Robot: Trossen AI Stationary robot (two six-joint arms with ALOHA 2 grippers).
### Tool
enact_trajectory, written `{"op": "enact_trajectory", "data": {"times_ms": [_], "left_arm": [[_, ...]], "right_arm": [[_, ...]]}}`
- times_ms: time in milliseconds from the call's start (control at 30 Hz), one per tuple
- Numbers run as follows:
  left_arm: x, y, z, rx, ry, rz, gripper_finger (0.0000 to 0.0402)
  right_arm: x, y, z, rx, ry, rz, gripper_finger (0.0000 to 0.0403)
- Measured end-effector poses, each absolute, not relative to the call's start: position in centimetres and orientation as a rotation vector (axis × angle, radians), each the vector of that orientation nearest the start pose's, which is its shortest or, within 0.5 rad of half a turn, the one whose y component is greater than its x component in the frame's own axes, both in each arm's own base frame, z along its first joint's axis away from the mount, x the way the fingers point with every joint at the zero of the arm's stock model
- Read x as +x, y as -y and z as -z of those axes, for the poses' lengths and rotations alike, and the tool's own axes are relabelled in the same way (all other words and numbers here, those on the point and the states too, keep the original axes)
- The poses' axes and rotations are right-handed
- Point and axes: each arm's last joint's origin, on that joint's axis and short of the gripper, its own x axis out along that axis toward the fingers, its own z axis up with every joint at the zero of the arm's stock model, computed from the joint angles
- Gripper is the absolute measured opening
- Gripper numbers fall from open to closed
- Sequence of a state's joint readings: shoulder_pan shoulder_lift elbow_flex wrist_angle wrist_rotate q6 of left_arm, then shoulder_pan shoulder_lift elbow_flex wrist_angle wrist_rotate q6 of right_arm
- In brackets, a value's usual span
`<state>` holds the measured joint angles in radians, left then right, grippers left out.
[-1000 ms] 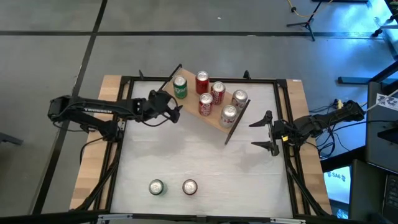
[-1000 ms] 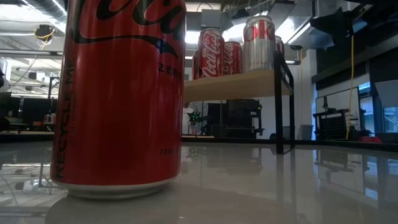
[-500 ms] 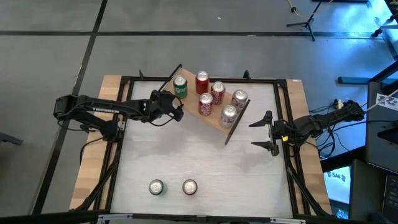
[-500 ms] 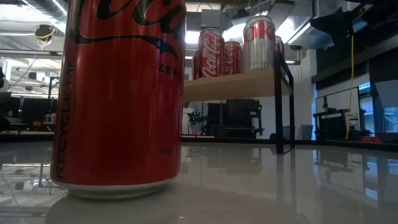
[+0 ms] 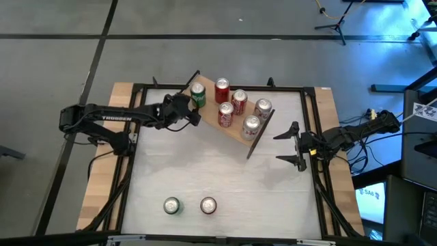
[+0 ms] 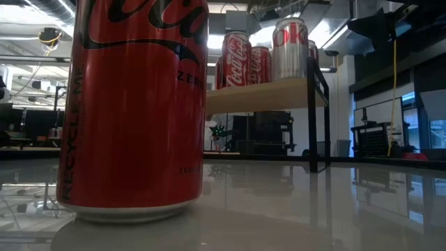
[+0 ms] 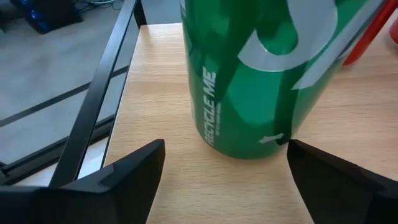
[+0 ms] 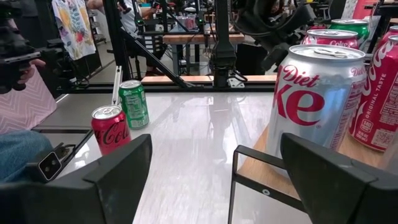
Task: Place canned beverage on shelf
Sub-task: Put the top green soda can on the shelf
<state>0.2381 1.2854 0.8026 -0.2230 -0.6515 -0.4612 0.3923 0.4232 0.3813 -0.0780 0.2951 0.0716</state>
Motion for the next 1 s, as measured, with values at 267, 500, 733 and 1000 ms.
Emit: {"op": "enact_trajectory", "data": {"times_ms": [267,500,733,1000], "left_arm": [[24.6,-8.7,-23.8,-0.293,-0.494,-0.996,0.0296],[24.7,-9.7,-24.3,-0.322,-0.419,-1.011,0.0290],[24.4,-10.8,-24.4,-0.350,-0.397,-1.016,0.0290],[24.1,-11.6,-24.6,-0.359,-0.380,-1.043,0.0290]], "right_arm": [[11.5,-3.9,-25.0,0.025,-0.116,-0.093,0.0349],[11.5,-3.9,-25.0,0.006,-0.115,-0.095,0.0349],[11.5,-3.9,-25.0,0.006,-0.115,-0.095,0.0349],[11.5,-3.9,-25.0,0.006,-0.115,-0.095,0.0349]]}}
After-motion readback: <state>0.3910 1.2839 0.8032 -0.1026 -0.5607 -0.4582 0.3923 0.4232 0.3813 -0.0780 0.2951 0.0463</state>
